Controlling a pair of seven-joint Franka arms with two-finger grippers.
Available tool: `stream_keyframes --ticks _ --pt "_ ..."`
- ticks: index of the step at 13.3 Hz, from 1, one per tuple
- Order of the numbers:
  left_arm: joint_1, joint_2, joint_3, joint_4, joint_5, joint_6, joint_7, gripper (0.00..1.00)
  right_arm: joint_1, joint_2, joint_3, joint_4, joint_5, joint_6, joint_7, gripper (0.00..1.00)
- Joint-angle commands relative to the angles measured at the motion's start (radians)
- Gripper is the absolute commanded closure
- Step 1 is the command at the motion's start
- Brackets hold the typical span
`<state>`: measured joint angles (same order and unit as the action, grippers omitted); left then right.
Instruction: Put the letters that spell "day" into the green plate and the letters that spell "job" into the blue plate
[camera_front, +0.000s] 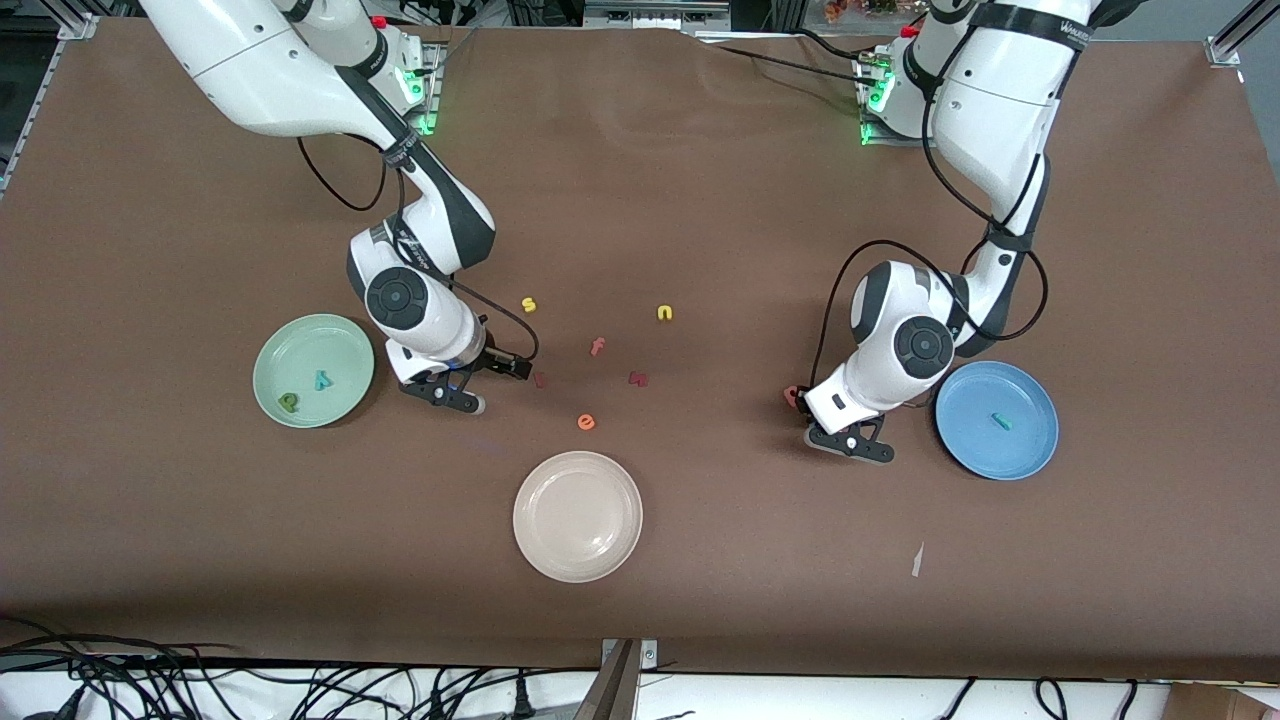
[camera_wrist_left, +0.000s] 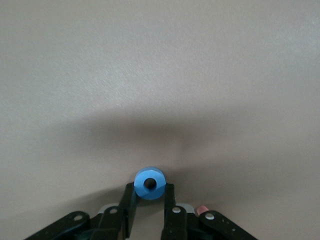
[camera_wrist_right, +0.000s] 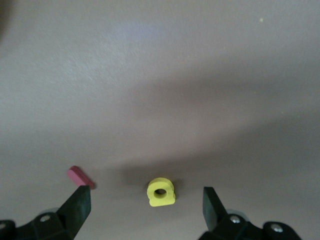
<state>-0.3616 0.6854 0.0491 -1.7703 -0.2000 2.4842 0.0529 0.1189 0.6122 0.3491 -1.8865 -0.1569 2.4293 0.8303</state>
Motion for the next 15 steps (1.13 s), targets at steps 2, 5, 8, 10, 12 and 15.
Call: stream_keyframes --ticks 2,5,8,10,12,15 --pt "0.120 -0.091 0.015 -0.004 0.067 -0.086 0.112 0.80 0.002 -0.020 -0.002 -0.069 -0.071 0.066 0.023 0.02" --pt "0.271 -0.194 0.015 -0.052 0.074 -0.231 0.325 0.78 0.002 -0.019 -0.018 -0.083 -0.084 0.085 0.023 0.12" --pt "0.374 -0.247 0.015 -0.132 0.100 -0.231 0.412 0.70 0.004 -0.017 -0.018 -0.085 -0.084 0.085 0.023 0.23" --pt "0.374 -0.247 0.006 -0.130 0.100 -0.231 0.368 0.47 0.010 -0.015 -0.018 -0.086 -0.084 0.085 0.023 0.28" --pt "0.372 -0.247 -0.053 -0.121 0.100 -0.229 0.303 0.37 0.019 -0.014 -0.018 -0.086 -0.084 0.085 0.023 0.33" --pt "0.348 -0.239 -0.148 -0.120 0.102 -0.217 0.075 0.38 0.025 -0.012 -0.019 -0.085 -0.086 0.088 0.023 0.45"
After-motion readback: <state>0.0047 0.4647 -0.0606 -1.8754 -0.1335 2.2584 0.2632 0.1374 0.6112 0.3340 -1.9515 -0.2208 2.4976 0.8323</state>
